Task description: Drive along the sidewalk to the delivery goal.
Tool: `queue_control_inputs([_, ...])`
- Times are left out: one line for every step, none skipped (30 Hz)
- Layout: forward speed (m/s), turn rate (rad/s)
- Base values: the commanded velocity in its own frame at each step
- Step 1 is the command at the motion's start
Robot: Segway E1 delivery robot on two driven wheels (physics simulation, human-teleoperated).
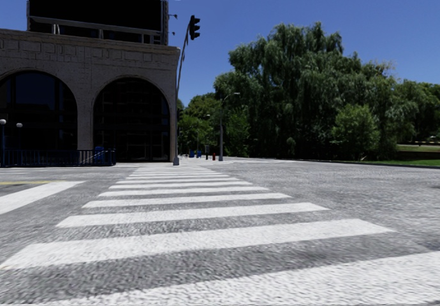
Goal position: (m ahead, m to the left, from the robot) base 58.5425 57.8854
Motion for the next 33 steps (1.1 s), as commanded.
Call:
queue_control_inputs([2.0,0.14])
queue_control_inputs([1.97,0.09])
queue_control_inputs([1.73,0.0])
queue_control_inputs([1.56,0.0])
queue_control_inputs([1.41,0.0])
queue_control_inputs([1.41,0.0])
queue_control_inputs([1.36,0.0])
queue_control_inputs([1.34,0.0])
queue_control_inputs([1.33,0.0])
queue_control_inputs([1.32,0.0])
queue_control_inputs([1.32,0.0])
queue_control_inputs([1.32,0.0])
queue_control_inputs([1.31,0.13])
queue_control_inputs([1.31,0.2])
queue_control_inputs([1.31,0.25])
queue_control_inputs([1.31,0.25])
queue_control_inputs([1.31,0.27])
queue_control_inputs([1.31,0.3])
queue_control_inputs([1.31,0.35])
queue_control_inputs([1.31,0.35])
queue_control_inputs([1.31,0.38])
queue_control_inputs([1.31,0.39])
queue_control_inputs([1.31,0.39])
queue_control_inputs([1.31,0.39])
queue_control_inputs([1.31,0.39])
queue_control_inputs([1.31,0.39])
queue_control_inputs([1.31,0.39])
queue_control_inputs([1.31,0.39])
queue_control_inputs([1.31,0.39])
queue_control_inputs([1.31,0.39])
queue_control_inputs([1.31,0.39])
queue_control_inputs([1.31,0.39])
queue_control_inputs([1.31,0.32])
